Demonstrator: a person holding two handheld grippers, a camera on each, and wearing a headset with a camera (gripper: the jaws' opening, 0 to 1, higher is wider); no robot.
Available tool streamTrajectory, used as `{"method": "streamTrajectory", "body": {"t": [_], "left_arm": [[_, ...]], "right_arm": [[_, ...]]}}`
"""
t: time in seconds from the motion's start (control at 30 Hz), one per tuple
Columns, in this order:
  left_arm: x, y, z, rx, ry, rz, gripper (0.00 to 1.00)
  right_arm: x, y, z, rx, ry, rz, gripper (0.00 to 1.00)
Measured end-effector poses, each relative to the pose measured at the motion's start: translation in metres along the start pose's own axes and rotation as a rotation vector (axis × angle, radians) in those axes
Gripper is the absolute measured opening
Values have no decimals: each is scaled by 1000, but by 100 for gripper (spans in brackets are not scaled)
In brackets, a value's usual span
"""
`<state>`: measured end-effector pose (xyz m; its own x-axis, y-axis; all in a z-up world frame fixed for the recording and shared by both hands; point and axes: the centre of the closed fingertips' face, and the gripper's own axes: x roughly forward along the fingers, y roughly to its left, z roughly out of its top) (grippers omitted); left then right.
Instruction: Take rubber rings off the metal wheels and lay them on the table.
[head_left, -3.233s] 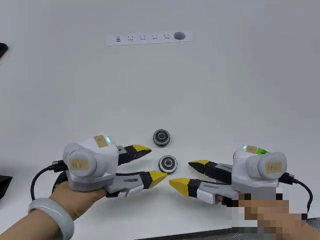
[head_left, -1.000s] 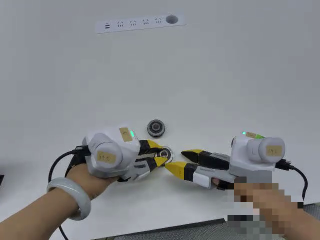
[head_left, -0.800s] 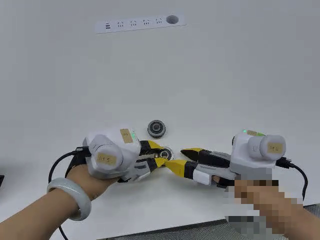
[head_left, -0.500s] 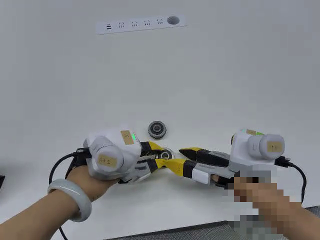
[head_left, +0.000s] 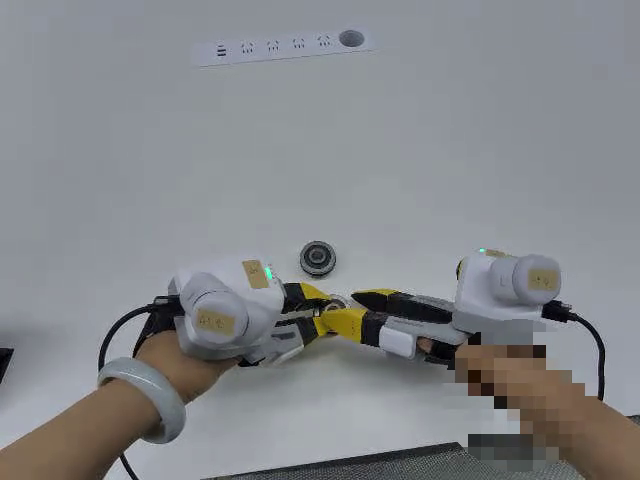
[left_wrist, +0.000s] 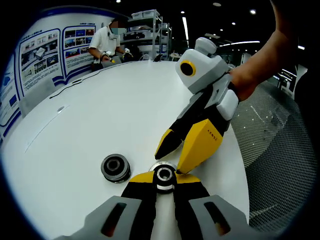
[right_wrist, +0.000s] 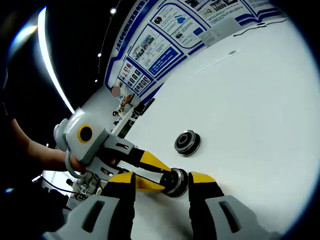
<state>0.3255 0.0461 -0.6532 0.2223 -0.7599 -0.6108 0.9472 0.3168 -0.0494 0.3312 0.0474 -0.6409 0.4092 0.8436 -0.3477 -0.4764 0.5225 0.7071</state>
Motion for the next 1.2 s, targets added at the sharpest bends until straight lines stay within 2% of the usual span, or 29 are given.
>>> {"method": "streamTrajectory", "body": {"t": [0.57, 1.2], "left_arm": [[0, 0, 0, -7, -4, 1, 11], [0, 0, 0, -15, -5, 1, 11]], "right_arm": [[3, -1, -8, 98, 24, 38, 43], [-8, 4, -5, 109, 15, 49, 39]]}}
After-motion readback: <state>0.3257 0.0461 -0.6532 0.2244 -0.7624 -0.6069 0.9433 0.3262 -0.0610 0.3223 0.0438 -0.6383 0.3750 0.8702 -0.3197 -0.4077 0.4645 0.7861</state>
